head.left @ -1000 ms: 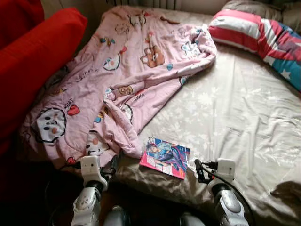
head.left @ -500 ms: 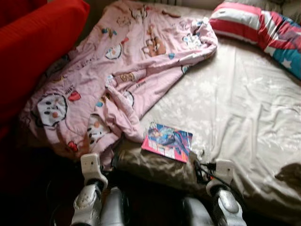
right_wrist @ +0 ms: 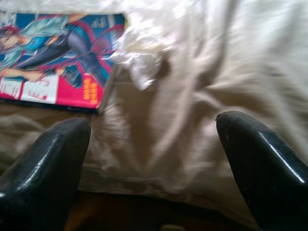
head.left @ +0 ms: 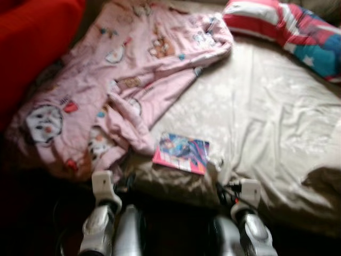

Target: Clean up the room

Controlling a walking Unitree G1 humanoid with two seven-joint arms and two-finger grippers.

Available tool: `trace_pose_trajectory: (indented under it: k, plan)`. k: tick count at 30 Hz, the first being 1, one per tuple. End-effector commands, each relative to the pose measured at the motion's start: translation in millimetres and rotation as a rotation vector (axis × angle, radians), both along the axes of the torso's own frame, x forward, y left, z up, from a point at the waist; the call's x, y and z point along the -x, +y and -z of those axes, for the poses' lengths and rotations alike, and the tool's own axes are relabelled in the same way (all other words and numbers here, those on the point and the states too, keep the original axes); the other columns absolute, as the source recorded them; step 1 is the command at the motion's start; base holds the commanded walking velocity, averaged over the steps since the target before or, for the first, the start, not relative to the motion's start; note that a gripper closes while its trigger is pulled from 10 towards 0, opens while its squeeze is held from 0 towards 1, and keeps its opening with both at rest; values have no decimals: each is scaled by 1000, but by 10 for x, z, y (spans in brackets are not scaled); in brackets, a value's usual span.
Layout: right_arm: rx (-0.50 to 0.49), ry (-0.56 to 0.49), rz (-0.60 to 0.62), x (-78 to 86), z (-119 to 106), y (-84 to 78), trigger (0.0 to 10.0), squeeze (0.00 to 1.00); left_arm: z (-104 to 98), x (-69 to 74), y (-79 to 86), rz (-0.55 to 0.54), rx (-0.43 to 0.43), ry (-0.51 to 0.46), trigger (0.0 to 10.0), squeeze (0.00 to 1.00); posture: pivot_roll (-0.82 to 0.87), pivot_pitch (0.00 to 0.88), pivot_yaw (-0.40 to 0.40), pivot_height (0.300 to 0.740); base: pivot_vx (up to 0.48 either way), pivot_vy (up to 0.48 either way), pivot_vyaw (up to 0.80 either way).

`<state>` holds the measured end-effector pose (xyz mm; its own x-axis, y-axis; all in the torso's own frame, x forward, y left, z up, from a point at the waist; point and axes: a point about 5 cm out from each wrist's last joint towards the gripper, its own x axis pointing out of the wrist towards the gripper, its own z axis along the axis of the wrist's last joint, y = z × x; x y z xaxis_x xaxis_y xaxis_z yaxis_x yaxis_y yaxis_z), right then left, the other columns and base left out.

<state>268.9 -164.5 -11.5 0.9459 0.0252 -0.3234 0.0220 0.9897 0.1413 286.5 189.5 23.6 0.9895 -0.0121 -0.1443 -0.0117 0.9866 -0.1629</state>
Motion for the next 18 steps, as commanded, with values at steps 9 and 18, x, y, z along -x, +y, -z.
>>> trace_pose_trajectory:
  k: [9, 18]
  plan:
    - [8, -4, -60, 35, 20, 30, 10000, 0, 73, 67, 36, -9, 13, 33, 10000, 0, -53, 280, 3, 636, 202, 0, 88]
    - [4, 3, -61, 30, 26, 34, 10000, 0, 72, 60, 26, -8, 18, 34, 10000, 0, -53, 282, 3, 636, 283, 0, 240]
